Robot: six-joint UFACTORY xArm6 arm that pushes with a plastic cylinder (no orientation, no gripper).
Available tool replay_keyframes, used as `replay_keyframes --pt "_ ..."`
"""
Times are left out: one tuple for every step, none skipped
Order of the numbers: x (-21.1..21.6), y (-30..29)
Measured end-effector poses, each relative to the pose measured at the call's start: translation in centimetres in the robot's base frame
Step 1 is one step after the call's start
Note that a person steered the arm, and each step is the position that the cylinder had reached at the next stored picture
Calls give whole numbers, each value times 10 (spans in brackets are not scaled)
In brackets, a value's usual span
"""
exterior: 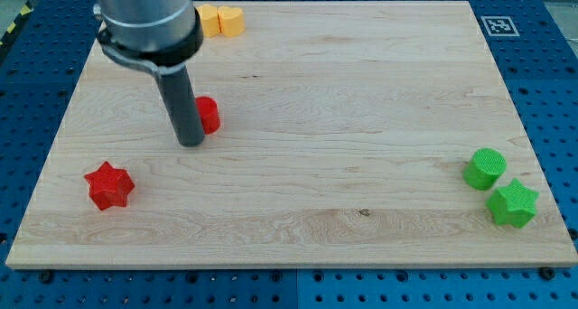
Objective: Push the red circle right to the yellow blocks
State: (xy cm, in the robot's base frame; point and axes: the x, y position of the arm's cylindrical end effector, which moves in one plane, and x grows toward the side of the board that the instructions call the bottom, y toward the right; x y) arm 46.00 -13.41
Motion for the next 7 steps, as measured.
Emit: replay_keyframes --pt "-31 -10" --pt "-43 -4" --pt "-43 21" --pt "-43 49" --pt "-53 67" --pt "-62 84" --pt "-75 98"
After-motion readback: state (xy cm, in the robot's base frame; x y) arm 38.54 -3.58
